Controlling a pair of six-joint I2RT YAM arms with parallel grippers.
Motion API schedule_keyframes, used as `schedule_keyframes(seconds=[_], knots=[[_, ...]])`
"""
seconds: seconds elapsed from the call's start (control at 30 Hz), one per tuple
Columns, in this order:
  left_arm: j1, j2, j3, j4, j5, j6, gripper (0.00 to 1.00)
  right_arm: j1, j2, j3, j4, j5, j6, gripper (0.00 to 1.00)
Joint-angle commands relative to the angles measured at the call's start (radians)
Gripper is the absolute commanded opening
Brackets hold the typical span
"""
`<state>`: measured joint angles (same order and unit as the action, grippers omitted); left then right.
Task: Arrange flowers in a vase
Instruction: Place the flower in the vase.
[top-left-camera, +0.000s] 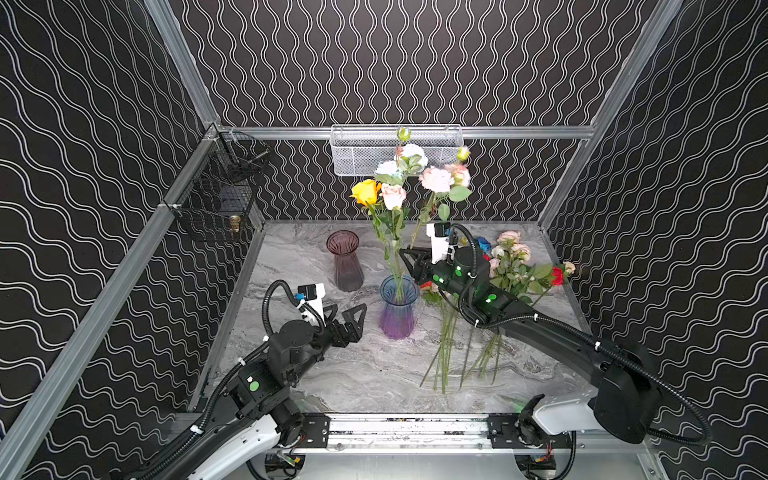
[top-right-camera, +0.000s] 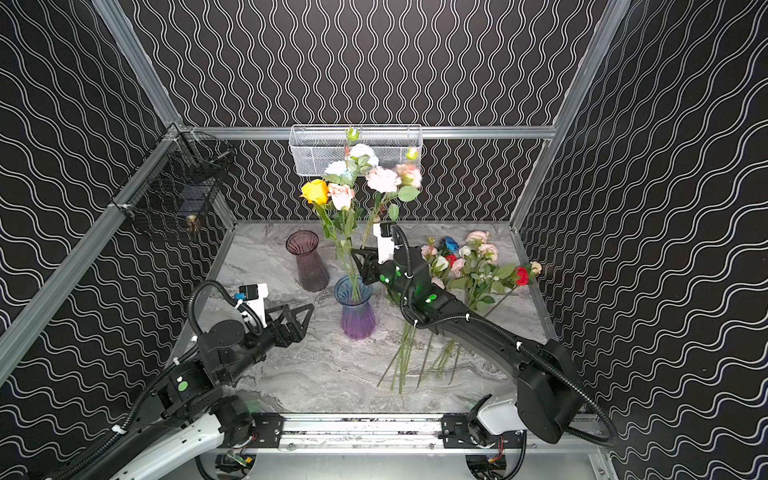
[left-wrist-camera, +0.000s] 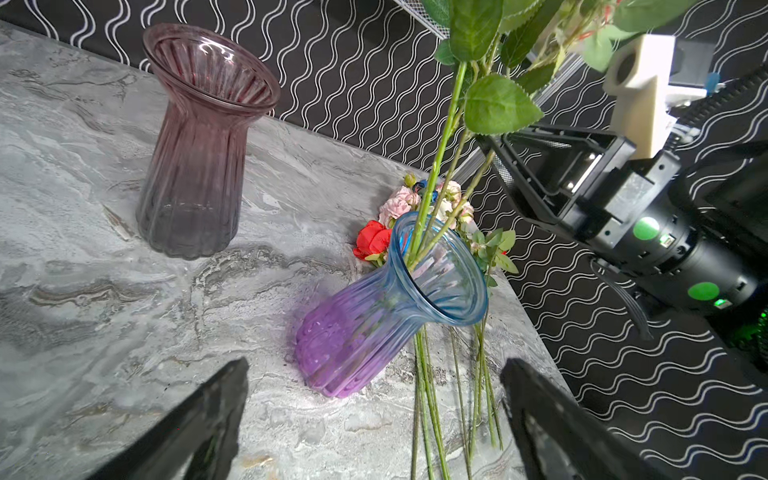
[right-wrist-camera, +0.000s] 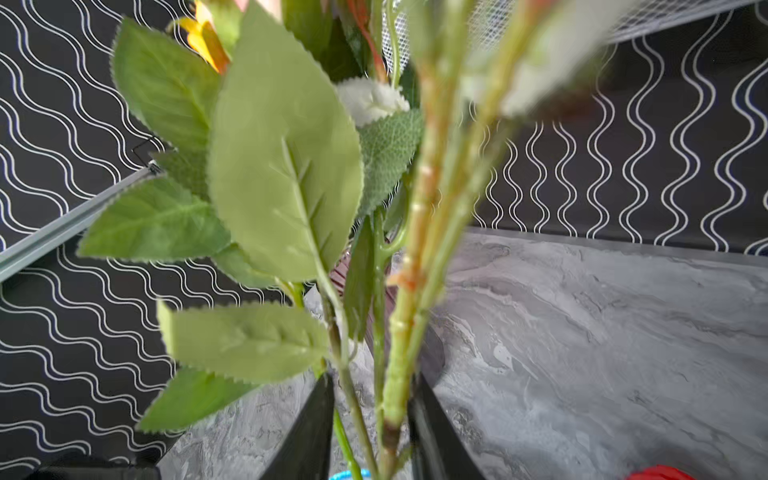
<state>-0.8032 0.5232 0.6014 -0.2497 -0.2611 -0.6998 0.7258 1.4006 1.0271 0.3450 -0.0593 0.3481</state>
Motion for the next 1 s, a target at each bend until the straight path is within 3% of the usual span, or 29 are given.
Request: schedule_keyframes(seconds=[0.0, 0.53, 0.73, 0.97], knots=[[0.001, -0.001, -0.011, 0.044, 0.003, 0.007, 0.98, 0.003, -0.007, 0.026, -0.057, -0.011, -0.007, 0.36], [0.001, -0.013, -0.022, 0.032, 0.022, -0.012, 0.98, 0.014, -0.100, 0.031, -0.250, 0.018, -0.023, 0.56], [0.000, -0.043, -0.055, 0.034, 0.026, -0.031, 0.98, 0.014, -0.071, 0.140, -0.388, 0.018, -0.038, 0.66], [0.001, -0.060, -0.053, 0.012, 0.014, -0.032, 0.98, 0.018, -0.026, 0.215, -0.491, 0.011, -0.046, 0.69]])
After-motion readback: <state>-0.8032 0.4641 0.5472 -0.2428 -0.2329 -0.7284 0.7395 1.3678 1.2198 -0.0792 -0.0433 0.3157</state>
